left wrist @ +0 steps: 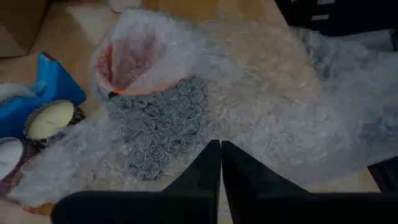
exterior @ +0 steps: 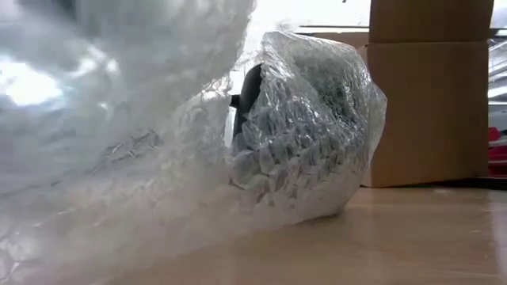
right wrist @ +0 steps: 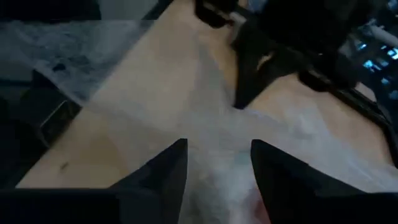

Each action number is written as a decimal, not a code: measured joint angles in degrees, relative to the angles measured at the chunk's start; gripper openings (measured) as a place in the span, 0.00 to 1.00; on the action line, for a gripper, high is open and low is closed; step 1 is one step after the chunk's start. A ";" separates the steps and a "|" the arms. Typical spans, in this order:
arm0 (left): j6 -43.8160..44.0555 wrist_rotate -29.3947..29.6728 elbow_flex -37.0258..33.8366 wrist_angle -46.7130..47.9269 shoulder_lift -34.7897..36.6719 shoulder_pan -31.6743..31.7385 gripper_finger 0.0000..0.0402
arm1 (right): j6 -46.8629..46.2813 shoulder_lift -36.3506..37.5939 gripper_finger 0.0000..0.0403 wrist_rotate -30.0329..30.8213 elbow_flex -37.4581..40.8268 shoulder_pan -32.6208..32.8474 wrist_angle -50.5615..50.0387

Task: Wrap mug
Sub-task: Wrap the black mug with the transparent bubble wrap

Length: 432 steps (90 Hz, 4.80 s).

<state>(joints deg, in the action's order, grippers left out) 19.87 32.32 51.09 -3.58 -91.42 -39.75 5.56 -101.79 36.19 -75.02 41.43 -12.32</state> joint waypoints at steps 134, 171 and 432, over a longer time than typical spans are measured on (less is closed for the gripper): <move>-4.65 0.02 7.10 6.76 0.04 -0.52 0.00 | -1.79 3.57 0.00 12.78 0.11 1.69 -8.85; -4.41 2.20 7.13 8.32 0.04 -0.42 0.00 | -4.28 -0.19 0.19 -1.02 0.07 1.14 4.42; -7.84 2.27 11.47 1.64 -8.83 6.78 0.00 | -17.97 3.65 0.00 -3.78 -6.51 -2.84 -24.27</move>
<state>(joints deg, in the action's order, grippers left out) 12.03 34.59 62.57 -1.93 -100.25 -32.97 -12.40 -98.15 32.40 -81.54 38.59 -36.59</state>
